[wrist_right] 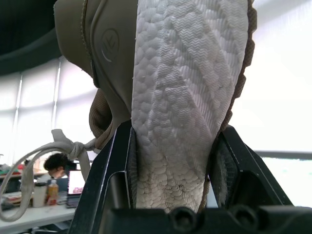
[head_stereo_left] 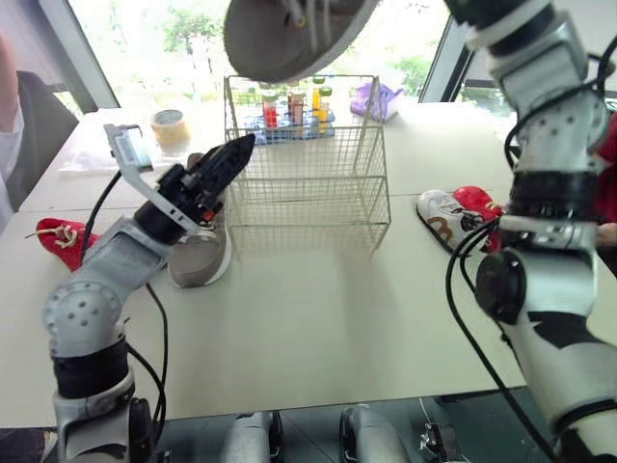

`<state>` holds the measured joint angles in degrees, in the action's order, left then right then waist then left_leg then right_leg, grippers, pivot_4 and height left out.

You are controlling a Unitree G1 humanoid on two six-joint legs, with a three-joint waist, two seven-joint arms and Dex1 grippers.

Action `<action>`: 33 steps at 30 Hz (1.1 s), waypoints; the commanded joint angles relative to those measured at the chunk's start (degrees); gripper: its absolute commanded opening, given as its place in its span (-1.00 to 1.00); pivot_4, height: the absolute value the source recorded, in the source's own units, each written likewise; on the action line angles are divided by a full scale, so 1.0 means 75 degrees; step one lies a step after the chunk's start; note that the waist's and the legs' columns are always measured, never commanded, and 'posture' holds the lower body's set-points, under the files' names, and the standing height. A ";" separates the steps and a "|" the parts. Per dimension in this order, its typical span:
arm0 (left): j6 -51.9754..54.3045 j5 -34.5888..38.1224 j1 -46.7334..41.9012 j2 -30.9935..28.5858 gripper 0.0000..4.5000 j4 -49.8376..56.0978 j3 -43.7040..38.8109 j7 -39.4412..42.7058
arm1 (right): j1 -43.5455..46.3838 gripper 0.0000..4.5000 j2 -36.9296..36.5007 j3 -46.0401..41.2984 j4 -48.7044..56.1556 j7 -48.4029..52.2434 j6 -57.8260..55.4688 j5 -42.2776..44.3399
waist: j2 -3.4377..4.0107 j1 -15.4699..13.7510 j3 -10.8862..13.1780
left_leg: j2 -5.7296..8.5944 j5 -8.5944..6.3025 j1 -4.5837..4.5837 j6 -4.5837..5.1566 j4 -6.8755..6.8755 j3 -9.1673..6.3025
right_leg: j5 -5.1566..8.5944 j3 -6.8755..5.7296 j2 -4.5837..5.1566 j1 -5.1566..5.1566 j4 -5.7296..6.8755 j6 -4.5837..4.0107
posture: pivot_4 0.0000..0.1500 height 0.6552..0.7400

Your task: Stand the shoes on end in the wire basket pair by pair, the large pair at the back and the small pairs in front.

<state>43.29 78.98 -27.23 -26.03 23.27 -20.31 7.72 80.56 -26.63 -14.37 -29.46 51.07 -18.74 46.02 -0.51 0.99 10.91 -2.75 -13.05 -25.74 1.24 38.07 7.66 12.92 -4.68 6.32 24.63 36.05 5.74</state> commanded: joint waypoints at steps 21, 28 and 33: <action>0.0440 0.0992 0.2217 -0.3577 0.60 0.1576 -0.1834 0.0015 | 0.1844 -0.32 -0.0362 0.1048 -0.5902 0.2707 0.4630 -0.4550 | 0.0010 0.0110 0.0010 | -0.0007 -0.0012 -0.0042 -0.0038 -0.0022 0.0006 | 0.0000 0.0003 0.0029 0.0061 0.0004 -0.0003 | 1.00 0.88; 0.0264 0.0814 0.2265 -0.3386 0.63 0.1449 -0.1604 -0.0041 | 0.1582 0.13 -0.0178 0.1034 -0.6180 0.1955 0.4660 -0.5138 | 0.0010 0.0198 0.0008 | -0.0005 -0.0005 -0.0042 -0.0033 -0.0023 0.0007 | 0.0000 0.0003 0.0027 0.0060 0.0007 -0.0002 | 1.00 0.88; 0.0185 0.0551 0.2257 -0.3233 0.63 0.1436 -0.1327 -0.0040 | 0.1478 0.97 -0.0132 0.0992 -0.6249 0.1578 0.4556 -0.5476 | 0.0010 0.0204 0.0007 | -0.0002 -0.0009 -0.0008 -0.0043 -0.0023 0.0008 | -0.0001 0.0002 0.0026 0.0031 0.0007 -0.0004 | 1.00 0.88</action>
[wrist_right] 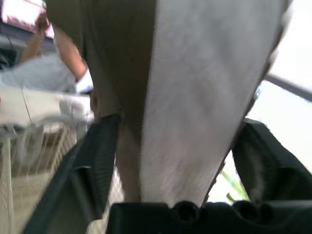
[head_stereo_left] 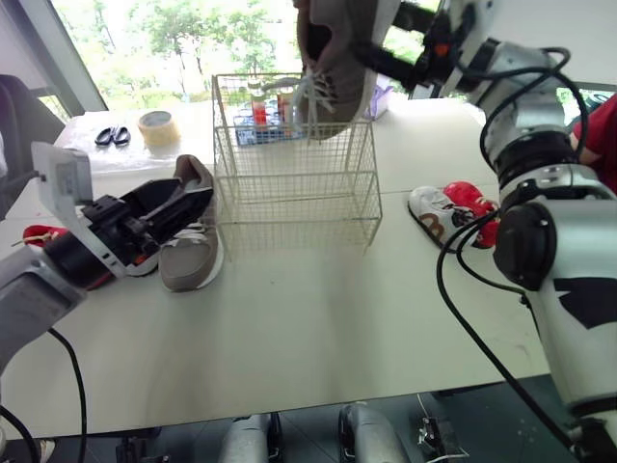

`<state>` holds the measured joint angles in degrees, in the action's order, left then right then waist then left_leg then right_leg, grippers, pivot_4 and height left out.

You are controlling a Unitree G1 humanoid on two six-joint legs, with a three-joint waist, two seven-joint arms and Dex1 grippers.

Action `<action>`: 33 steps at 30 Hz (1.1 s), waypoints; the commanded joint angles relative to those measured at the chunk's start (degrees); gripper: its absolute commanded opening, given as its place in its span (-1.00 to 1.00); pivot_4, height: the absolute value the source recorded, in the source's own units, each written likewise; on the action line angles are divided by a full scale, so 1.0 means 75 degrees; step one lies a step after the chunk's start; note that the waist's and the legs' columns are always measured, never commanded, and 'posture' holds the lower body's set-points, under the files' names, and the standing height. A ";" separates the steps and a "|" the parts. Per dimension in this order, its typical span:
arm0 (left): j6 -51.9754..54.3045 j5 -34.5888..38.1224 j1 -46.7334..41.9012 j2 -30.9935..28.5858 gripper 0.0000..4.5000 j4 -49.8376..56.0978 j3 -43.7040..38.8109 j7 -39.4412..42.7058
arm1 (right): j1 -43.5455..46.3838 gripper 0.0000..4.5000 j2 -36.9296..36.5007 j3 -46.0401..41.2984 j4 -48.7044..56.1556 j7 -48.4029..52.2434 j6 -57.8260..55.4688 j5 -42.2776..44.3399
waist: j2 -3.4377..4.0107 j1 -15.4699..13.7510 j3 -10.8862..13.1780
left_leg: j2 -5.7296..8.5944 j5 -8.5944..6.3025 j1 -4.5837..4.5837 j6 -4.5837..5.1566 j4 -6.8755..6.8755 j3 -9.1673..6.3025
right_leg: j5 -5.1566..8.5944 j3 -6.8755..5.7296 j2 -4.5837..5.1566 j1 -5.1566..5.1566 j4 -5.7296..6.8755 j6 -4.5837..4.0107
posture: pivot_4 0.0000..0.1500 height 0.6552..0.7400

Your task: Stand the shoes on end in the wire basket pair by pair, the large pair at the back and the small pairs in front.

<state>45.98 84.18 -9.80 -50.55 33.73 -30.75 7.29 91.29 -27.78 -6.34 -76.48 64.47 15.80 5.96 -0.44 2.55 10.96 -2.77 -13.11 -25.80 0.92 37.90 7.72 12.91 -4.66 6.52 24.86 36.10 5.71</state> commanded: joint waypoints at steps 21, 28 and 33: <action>-0.0173 -0.0740 -0.0584 0.0091 0.63 -0.0300 0.0380 0.0066 | -0.0059 0.97 -0.0015 -0.0376 0.0780 -0.0422 -0.0028 -0.0235 | 0.0004 0.0006 0.0003 | 0.0005 0.0014 -0.0028 0.0021 0.0001 0.0001 | -0.0001 0.0000 -0.0007 0.0024 0.0003 0.0001 | 1.00 0.88; -0.0147 -0.1127 -0.1201 -0.0391 0.63 -0.0153 0.0672 0.0659 | -0.1711 0.97 0.1058 0.0175 0.3841 -0.2111 -0.0940 -0.0539 | 0.0002 -0.0016 0.0001 | 0.0003 0.0015 -0.0027 0.0019 0.0003 0.0004 | -0.0001 0.0000 -0.0007 0.0023 0.0009 0.0002 | 1.00 0.88; -0.0227 -0.1283 -0.1996 -0.0133 0.63 -0.0140 0.1137 0.0327 | -0.2913 0.97 0.2093 0.0394 0.6808 -0.4162 -0.2981 -0.0656 | 0.0000 -0.0071 0.0000 | -0.0003 0.0022 -0.0071 0.0012 0.0014 -0.0008 | -0.0003 -0.0006 0.0001 0.0061 0.0024 0.0001 | 1.00 0.88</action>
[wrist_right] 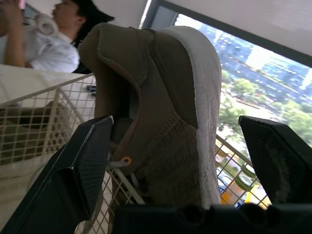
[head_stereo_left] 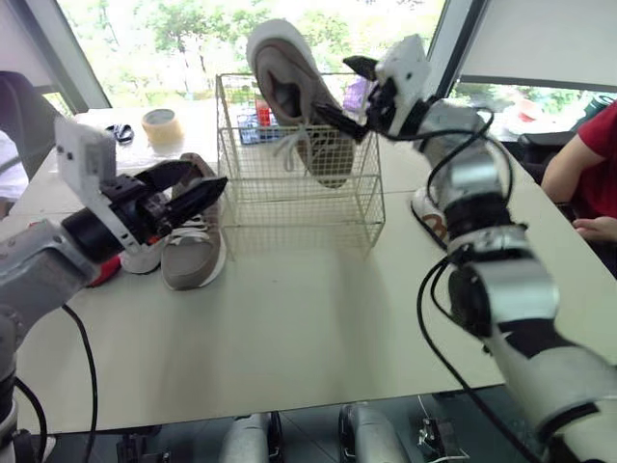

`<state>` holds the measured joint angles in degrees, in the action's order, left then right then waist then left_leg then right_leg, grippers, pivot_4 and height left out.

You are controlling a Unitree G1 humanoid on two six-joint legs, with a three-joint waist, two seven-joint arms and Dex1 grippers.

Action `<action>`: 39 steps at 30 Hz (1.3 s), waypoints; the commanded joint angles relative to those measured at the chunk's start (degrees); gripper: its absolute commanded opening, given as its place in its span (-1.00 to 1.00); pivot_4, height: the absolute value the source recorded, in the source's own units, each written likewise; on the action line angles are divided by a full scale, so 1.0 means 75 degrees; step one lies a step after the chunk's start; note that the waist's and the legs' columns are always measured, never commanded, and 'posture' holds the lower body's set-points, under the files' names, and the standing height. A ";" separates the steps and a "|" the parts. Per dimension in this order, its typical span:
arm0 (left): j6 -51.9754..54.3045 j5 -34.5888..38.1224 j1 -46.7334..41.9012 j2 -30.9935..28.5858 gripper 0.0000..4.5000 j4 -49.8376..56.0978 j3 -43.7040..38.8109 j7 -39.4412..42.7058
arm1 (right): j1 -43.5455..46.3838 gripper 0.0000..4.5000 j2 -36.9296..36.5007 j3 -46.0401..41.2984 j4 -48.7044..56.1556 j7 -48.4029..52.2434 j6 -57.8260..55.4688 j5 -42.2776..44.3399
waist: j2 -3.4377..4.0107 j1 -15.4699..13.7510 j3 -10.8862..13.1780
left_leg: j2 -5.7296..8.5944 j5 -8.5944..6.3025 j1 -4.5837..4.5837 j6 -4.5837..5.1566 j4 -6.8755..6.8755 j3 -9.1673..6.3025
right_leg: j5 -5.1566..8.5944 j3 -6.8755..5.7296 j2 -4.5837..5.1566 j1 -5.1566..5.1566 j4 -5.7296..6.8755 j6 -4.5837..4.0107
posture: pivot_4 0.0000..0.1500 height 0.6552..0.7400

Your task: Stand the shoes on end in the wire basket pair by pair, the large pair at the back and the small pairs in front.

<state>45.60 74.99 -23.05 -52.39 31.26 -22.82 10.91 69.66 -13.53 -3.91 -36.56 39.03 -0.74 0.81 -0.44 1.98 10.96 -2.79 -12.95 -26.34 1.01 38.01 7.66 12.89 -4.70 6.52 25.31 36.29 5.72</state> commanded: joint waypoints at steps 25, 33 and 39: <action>-0.0560 -0.2606 -0.0080 0.1664 0.63 -0.0420 0.1121 0.1027 | 0.0373 -0.26 0.1544 0.0841 -0.0411 -0.4000 0.0639 -0.0638 | -0.0002 0.0072 -0.0004 | 0.0005 0.0007 0.0000 -0.0006 0.0001 0.0009 | 0.0001 -0.0001 -0.0032 -0.0002 0.0001 -0.0002 | 1.00 0.88; -0.0694 -0.3339 -0.0173 0.1923 0.63 -0.0598 0.1453 0.1306 | 0.0109 -0.26 0.1987 0.0650 0.0108 -0.4942 0.0456 -0.0558 | -0.0003 0.0066 -0.0004 | 0.0002 0.0008 0.0000 -0.0007 0.0001 0.0009 | 0.0001 -0.0001 -0.0033 -0.0002 0.0001 -0.0002 | 1.00 0.88; -0.0690 -0.3609 -0.0322 0.2086 0.63 -0.0748 0.1482 0.1498 | -0.0111 -0.38 0.2110 0.0777 0.0284 -0.5171 0.0196 -0.0675 | -0.0003 0.0065 -0.0004 | 0.0002 0.0009 0.0000 -0.0008 0.0001 0.0009 | 0.0001 -0.0001 -0.0033 -0.0002 0.0002 -0.0002 | 1.00 0.88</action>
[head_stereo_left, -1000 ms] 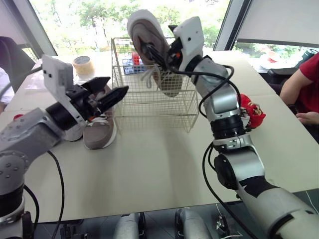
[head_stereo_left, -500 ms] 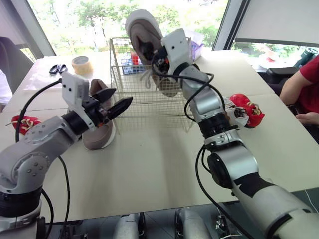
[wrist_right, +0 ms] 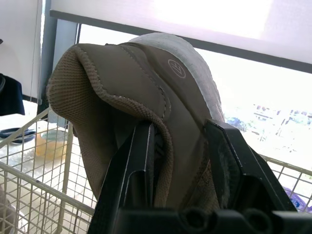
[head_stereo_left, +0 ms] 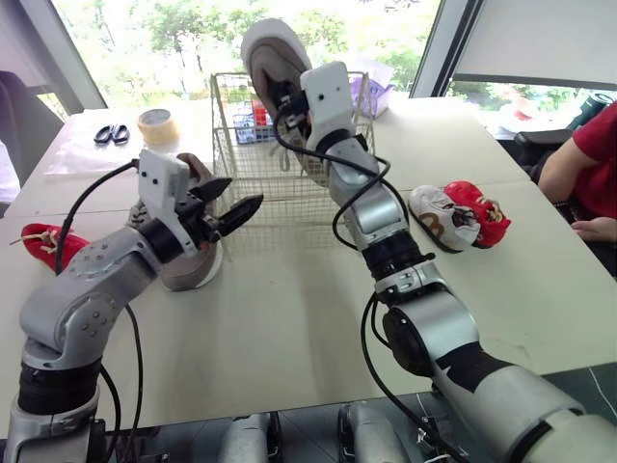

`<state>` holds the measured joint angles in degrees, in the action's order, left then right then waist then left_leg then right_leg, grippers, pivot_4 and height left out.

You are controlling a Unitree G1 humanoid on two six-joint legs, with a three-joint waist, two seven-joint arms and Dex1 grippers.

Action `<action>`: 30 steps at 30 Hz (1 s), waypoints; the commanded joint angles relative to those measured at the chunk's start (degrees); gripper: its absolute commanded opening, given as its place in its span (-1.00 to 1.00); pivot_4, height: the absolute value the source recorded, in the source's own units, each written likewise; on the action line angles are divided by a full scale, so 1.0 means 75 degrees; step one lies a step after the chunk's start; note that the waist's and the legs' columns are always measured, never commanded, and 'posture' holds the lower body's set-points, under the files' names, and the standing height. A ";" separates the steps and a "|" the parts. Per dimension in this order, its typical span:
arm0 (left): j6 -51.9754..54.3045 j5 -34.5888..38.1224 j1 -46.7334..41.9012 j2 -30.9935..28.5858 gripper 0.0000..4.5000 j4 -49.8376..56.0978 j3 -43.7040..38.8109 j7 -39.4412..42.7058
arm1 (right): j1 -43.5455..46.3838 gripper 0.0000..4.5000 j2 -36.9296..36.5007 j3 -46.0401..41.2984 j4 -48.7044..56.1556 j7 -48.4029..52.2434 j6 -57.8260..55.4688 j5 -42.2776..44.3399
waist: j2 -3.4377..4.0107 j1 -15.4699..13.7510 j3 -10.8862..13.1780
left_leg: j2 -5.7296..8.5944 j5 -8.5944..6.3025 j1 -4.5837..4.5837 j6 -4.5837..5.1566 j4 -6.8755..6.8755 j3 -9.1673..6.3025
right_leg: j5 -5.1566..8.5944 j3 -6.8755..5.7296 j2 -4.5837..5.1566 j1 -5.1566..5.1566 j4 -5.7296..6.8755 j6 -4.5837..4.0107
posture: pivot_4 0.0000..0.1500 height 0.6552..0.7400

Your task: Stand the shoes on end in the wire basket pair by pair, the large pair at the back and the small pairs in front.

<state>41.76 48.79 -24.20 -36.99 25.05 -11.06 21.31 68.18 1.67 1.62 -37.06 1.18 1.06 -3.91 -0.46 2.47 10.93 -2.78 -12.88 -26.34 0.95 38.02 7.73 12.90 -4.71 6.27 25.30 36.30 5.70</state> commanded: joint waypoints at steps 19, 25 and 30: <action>-0.0943 -0.2321 -0.0164 -0.0088 0.63 -0.0608 0.0996 0.0705 | -0.0059 -0.99 0.0168 -0.0126 0.1584 -0.1081 -0.0347 -0.0073 | 0.0000 -0.0016 0.0000 | 0.0001 0.0001 -0.0004 -0.0001 0.0000 0.0000 | 0.0000 -0.0001 -0.0001 0.0003 0.0000 0.0000 | 1.00 0.88; -0.1320 -0.2947 -0.0460 0.0206 0.63 -0.1181 0.1643 0.1217 | -0.0378 -0.99 0.0269 -0.0158 0.2582 -0.1595 -0.0431 -0.0171 | 0.0001 -0.0014 0.0000 | -0.0001 0.0002 -0.0010 -0.0003 -0.0001 0.0001 | 0.0001 -0.0001 -0.0003 0.0010 0.0001 -0.0001 | 1.00 0.88; -0.1426 -0.3107 -0.0507 0.0440 0.63 -0.1341 0.1620 0.1369 | -0.0636 -0.99 0.0260 -0.0234 0.2911 -0.1954 -0.0807 -0.0286 | 0.0001 -0.0012 -0.0002 | -0.0004 0.0005 -0.0006 -0.0006 -0.0001 0.0000 | 0.0000 -0.0001 -0.0006 0.0008 0.0003 -0.0001 | 1.00 0.88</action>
<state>31.53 26.29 -27.62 -33.83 14.87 1.30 31.18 62.72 3.42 0.36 -18.67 -12.48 -5.06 -5.40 -0.46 2.38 10.91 -2.81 -12.85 -26.38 0.91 38.01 7.72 12.90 -4.72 6.23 25.35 36.32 5.69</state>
